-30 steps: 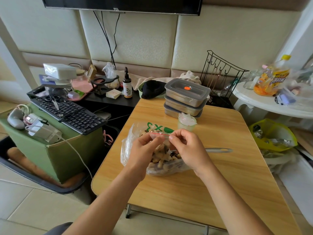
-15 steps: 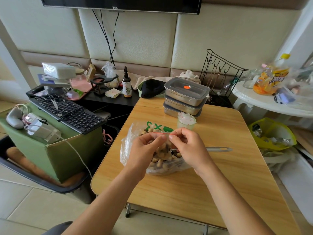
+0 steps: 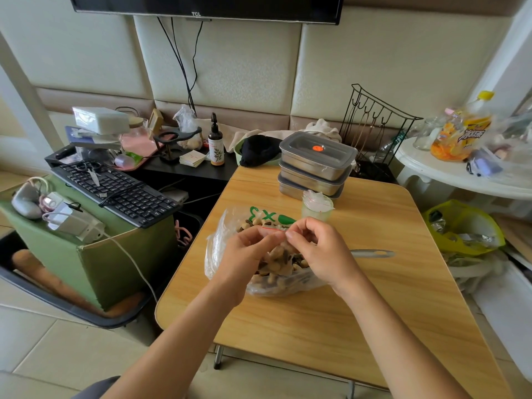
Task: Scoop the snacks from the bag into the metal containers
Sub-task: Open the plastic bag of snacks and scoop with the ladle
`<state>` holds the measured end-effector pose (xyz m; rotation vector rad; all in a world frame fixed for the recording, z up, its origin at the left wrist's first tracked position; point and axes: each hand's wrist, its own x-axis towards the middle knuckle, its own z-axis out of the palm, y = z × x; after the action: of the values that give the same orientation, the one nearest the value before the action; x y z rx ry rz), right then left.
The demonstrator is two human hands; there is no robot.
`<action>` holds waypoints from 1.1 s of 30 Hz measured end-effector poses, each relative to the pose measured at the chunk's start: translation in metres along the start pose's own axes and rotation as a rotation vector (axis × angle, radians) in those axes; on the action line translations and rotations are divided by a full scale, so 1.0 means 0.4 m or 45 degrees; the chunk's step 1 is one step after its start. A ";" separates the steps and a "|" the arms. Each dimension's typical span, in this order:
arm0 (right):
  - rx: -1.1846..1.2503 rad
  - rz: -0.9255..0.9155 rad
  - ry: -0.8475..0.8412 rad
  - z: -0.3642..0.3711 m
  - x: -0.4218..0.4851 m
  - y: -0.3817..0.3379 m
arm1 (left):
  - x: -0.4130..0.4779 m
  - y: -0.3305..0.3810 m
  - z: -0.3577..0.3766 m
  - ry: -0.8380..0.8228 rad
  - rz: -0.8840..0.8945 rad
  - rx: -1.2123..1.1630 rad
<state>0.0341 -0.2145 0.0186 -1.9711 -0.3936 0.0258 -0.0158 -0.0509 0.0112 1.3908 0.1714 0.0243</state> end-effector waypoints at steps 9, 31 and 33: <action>-0.089 0.001 0.042 0.008 -0.002 0.004 | 0.008 0.003 0.004 0.150 0.048 0.037; 0.008 -0.067 0.014 -0.013 -0.001 -0.010 | -0.007 0.004 0.019 0.089 0.140 0.100; 0.000 -0.080 -0.004 -0.014 -0.001 -0.008 | -0.007 0.001 0.021 0.043 0.132 0.120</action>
<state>0.0339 -0.2183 0.0236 -1.9581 -0.4577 -0.0113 -0.0176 -0.0592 0.0132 1.4931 0.1299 0.1275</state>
